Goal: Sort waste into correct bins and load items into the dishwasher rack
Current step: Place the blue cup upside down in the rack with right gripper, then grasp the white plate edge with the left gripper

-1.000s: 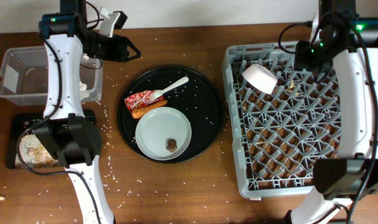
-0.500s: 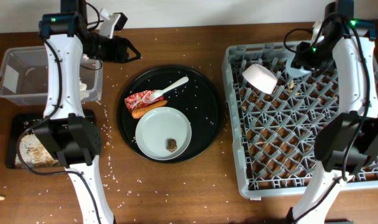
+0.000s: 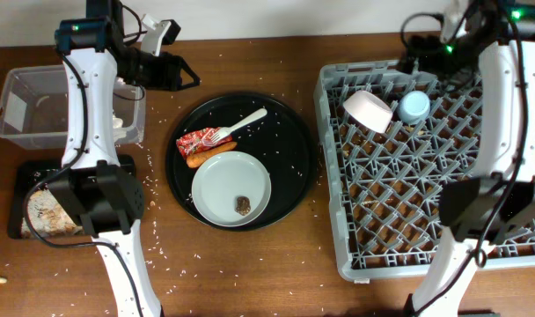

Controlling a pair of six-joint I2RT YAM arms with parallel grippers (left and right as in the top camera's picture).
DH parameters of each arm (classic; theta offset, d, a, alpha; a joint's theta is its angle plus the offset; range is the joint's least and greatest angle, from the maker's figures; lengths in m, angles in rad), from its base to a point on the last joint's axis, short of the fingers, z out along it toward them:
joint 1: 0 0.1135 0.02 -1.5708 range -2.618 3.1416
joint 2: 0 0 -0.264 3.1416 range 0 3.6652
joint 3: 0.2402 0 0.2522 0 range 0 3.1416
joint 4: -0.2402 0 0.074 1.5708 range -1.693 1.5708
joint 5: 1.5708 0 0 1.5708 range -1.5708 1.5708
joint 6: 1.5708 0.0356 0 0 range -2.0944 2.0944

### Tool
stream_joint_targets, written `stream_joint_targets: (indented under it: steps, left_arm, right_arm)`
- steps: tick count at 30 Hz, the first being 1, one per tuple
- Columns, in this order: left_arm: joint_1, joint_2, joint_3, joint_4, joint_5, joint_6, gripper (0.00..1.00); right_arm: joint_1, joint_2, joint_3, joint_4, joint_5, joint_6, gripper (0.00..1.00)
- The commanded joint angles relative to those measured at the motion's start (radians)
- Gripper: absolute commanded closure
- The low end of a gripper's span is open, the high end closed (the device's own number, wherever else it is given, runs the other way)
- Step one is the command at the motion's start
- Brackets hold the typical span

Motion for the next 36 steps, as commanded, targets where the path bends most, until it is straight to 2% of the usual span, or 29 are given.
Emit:
stream_joint_targets:
  steps: [1, 4, 6, 11, 12, 18, 23, 27, 29, 31, 33, 35, 36]
  left_arm:
    - [-0.004, -0.031, 0.011, -0.060, -0.004, 0.006, 0.44]
    - [-0.006, -0.082, 0.011, -0.106, -0.095, 0.005, 0.45]
    - [-0.029, -0.093, 0.010, -0.134, -0.223, 0.005, 0.44]
    - [-0.145, -0.085, -0.026, -0.193, -0.471, 0.007, 0.44]
    - [-0.170, -0.085, -0.058, -0.189, -0.522, -0.014, 0.41]
    - [-0.208, -0.085, -0.351, -0.114, -0.548, -0.022, 0.42]
    - [-0.259, -0.085, -0.378, -0.152, -0.505, -0.048, 0.43]
    - [-0.379, -0.085, -0.385, -0.160, -0.494, -0.109, 0.47]
    - [-0.438, -0.085, -0.385, -0.158, -0.494, -0.135, 0.47]
    - [-0.510, -0.085, -0.387, -0.129, -0.495, -0.171, 0.47]
    - [-0.596, -0.086, -0.434, -0.058, -0.520, -0.251, 0.58]
    - [-0.647, -0.085, -0.526, 0.019, -0.626, -0.361, 0.58]
    - [-0.671, -0.085, -0.591, 0.100, -0.623, -0.381, 0.59]
  right_arm:
    - [0.159, -0.046, 0.055, -0.030, -0.037, -0.048, 0.02]
    - [0.330, -0.008, 0.050, -0.016, -0.038, -0.048, 0.01]
    - [0.413, 0.013, 0.049, 0.026, -0.034, -0.036, 0.01]
    - [0.446, 0.027, 0.049, 0.062, -0.036, -0.002, 0.01]
    - [0.446, 0.027, 0.049, 0.057, -0.035, -0.003, 0.01]
    - [0.449, 0.027, 0.048, 0.055, -0.035, -0.003, 0.03]
    - [0.449, 0.039, 0.048, 0.049, -0.035, -0.006, 0.05]
    - [0.448, 0.062, 0.046, -0.001, -0.021, -0.032, 0.05]
    - [0.430, 0.059, 0.048, -0.006, 0.059, -0.028, 0.07]
    - [0.351, 0.039, 0.074, -0.003, 0.069, -0.021, 0.07]
    - [0.214, 0.002, 0.103, -0.003, -0.004, -0.021, 0.07]
    - [0.115, -0.007, 0.107, -0.009, -0.096, -0.021, 0.08]
    - [0.077, -0.007, 0.106, -0.022, -0.111, -0.021, 0.09]
